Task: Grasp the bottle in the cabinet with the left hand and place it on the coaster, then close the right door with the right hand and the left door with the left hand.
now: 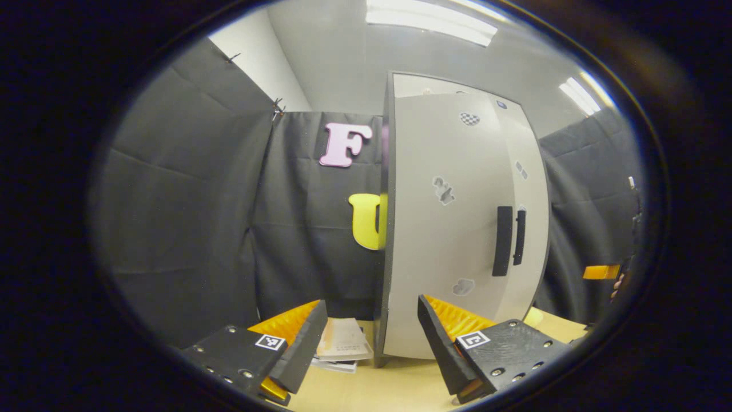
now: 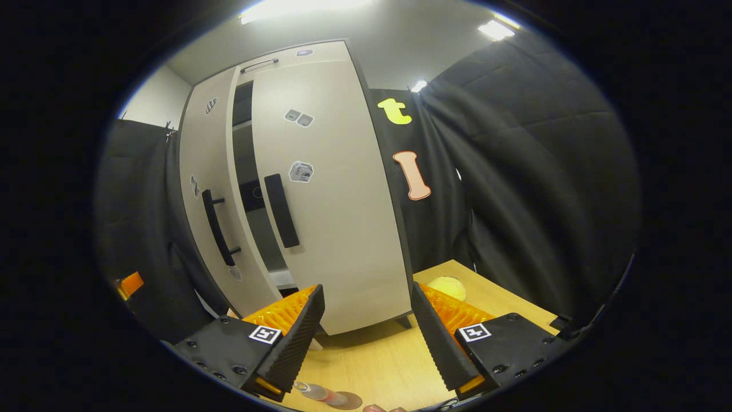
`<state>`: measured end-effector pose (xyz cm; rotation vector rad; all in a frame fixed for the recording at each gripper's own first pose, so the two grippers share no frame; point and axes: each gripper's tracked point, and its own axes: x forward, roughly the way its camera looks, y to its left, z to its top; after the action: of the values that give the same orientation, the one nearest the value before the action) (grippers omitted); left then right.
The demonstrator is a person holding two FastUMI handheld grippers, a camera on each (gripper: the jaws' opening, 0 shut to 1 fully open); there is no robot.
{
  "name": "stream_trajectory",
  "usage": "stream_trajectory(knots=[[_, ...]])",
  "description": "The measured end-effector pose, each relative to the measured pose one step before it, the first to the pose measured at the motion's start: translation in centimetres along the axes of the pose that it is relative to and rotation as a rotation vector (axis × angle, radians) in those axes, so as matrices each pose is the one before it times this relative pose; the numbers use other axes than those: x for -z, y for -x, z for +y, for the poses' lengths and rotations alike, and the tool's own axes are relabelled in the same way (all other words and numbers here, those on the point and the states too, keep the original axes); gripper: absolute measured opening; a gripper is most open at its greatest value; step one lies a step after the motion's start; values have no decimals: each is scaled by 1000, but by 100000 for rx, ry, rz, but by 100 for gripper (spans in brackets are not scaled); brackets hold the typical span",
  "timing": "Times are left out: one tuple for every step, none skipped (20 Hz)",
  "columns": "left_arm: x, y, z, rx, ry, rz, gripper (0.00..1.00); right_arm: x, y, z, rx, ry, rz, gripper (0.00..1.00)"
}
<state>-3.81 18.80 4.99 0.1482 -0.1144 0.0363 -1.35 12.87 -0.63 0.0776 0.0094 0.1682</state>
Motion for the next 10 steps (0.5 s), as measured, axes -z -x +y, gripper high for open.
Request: stream_trajectory(knots=[[297,-66,326,-742,-60,172,99,-129,6,324,-397,1048,-423,97],[236,28,130,-254,401,106,99,0,269,107,60,1905,-627,96],[166,65,84,-318,498,-328,99,34,53,69,410,2404,-576,96],[64,160,54,-405,265,-288,99,-62,54,177,387,2275,-494,96],[205,197,-138,16,-229,38,99,-104,-139,220,66,1794,-571,96],[142,162,-119,-92,-873,120,93,-124,-51,48,-163,1549,-678,96],[187,35,-40,-285,-1271,256,99,-123,-5,153,-195,1738,-813,96],[300,118,-191,-6,-1447,620,99,-77,142,107,-118,1883,-925,92],[308,105,-198,203,-1417,614,99,-326,58,84,-284,2160,-1427,92],[161,127,-257,136,-954,190,99,-324,127,10,-120,2591,-1630,92]])
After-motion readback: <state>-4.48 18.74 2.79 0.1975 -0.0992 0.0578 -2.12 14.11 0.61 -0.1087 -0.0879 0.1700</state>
